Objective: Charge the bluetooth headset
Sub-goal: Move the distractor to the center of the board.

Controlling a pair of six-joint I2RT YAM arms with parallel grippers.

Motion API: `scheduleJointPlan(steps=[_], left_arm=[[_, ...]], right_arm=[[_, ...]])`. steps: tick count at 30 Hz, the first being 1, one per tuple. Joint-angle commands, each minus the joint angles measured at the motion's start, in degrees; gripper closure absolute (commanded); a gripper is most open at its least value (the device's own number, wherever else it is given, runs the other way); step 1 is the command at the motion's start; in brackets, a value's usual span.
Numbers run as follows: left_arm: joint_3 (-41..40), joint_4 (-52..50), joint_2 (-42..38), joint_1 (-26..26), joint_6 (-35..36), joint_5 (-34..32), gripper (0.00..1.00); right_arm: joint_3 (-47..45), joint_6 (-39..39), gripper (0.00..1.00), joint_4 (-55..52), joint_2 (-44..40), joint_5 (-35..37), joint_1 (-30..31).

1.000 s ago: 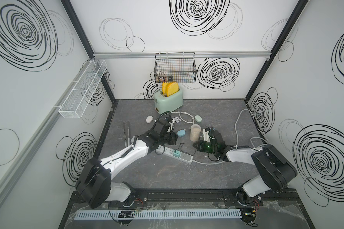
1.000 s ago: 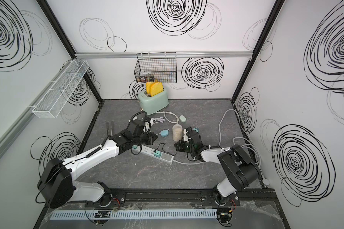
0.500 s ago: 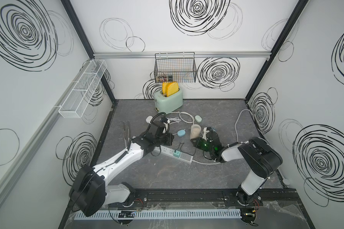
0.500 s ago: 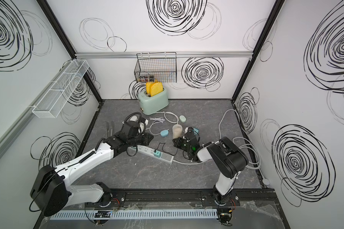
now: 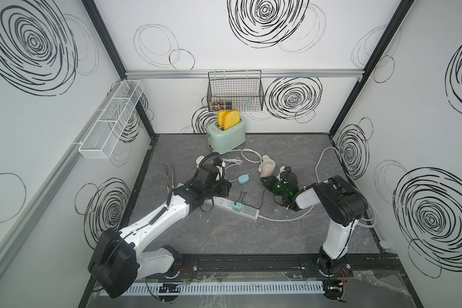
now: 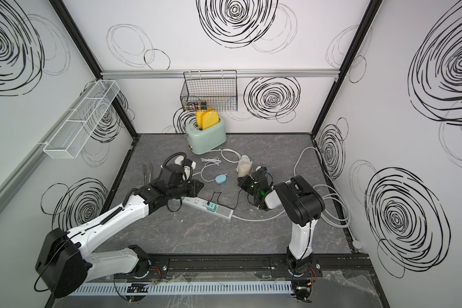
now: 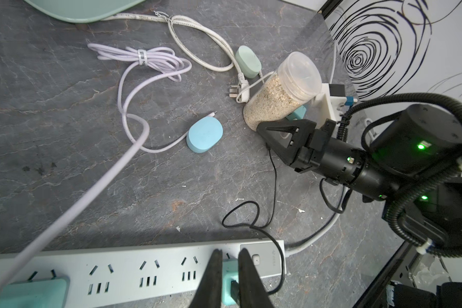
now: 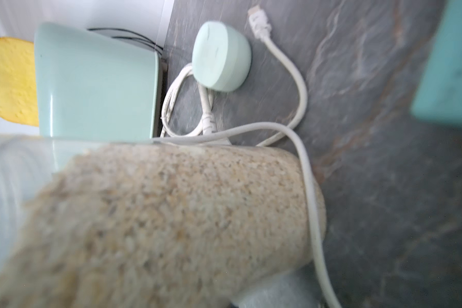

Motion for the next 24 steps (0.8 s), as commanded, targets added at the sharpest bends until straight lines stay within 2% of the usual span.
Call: scheduleJointPlan(steps=[1,12,24], left_arm=[[-0.3,0.2,-1.6,0.8,-0.8,-0.9,0.82],[-0.7,-0.8,-3.1,2.3,-0.2,-0.8,0.82],[-1.1,-1.9,-4.9,3.2,0.0,-0.6,0.81]], right_arm=[[3.1,1.7,0.98,1.2,1.9,1.2,-2.5],[11.5,-0.9,0.97,-3.6,7.3,-1.0,-9.4],[16.5,-4.5,0.96,-6.7,10.4,-4.0,-14.0]])
